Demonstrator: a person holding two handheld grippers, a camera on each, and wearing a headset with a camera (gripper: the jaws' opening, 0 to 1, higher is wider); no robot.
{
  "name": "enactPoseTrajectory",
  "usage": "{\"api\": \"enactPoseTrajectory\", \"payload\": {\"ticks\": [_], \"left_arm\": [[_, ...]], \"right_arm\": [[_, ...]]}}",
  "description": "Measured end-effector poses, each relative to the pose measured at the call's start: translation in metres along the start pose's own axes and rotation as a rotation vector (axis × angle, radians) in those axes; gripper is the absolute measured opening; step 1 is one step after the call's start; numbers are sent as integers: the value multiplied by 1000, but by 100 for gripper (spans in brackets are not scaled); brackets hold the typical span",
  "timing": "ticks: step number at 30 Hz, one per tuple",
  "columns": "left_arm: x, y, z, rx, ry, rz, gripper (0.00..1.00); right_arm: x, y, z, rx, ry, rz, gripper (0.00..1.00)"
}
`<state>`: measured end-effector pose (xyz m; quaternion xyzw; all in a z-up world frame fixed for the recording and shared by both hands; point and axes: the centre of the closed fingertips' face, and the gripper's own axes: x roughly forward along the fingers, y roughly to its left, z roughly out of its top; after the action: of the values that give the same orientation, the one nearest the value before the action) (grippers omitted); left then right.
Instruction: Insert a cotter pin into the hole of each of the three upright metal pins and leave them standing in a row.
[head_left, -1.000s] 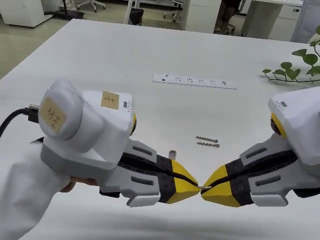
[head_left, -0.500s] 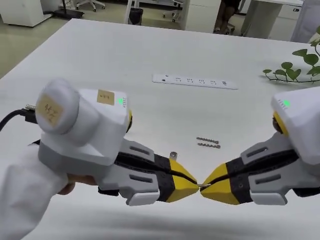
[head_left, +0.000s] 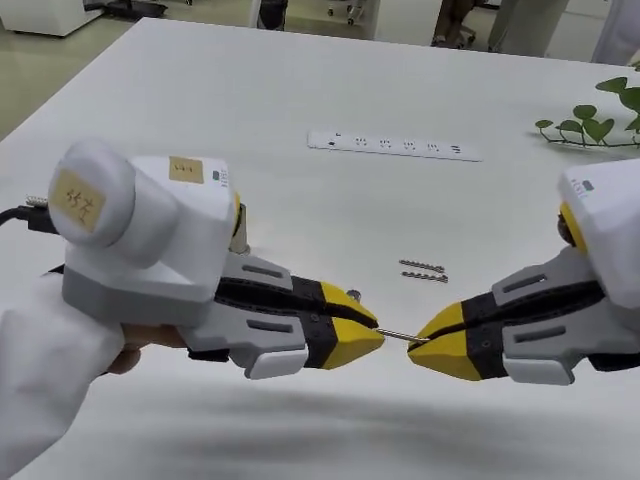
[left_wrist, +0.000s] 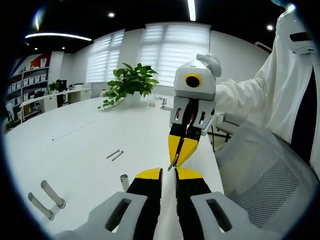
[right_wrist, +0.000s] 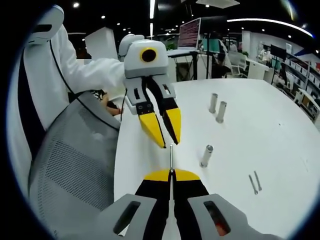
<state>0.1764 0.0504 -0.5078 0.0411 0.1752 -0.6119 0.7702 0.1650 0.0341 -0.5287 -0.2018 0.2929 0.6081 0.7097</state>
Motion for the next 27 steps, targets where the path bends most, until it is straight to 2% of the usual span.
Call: {"api": "enactPoseTrajectory", "payload": {"ticks": [5, 8, 10, 15, 21, 27], "left_arm": [[1, 12, -3, -1, 0, 32, 10], [1, 25, -5, 14, 2, 82, 19], [1, 32, -7, 12, 6, 92, 24], [1, 46, -11, 18, 17, 124, 24], [5, 52, -19, 25, 45, 121, 22], [13, 57, -25, 42, 87, 92, 22]], "right_arm": [[4, -11, -4, 14, 8, -24, 0], [6, -16, -8, 19, 21, -33, 0], [7, -19, -12, 23, 37, -39, 0], [10, -29, -20, 26, 63, -53, 0], [14, -37, -22, 30, 69, -59, 0], [20, -46, -23, 35, 74, -65, 0]]}}
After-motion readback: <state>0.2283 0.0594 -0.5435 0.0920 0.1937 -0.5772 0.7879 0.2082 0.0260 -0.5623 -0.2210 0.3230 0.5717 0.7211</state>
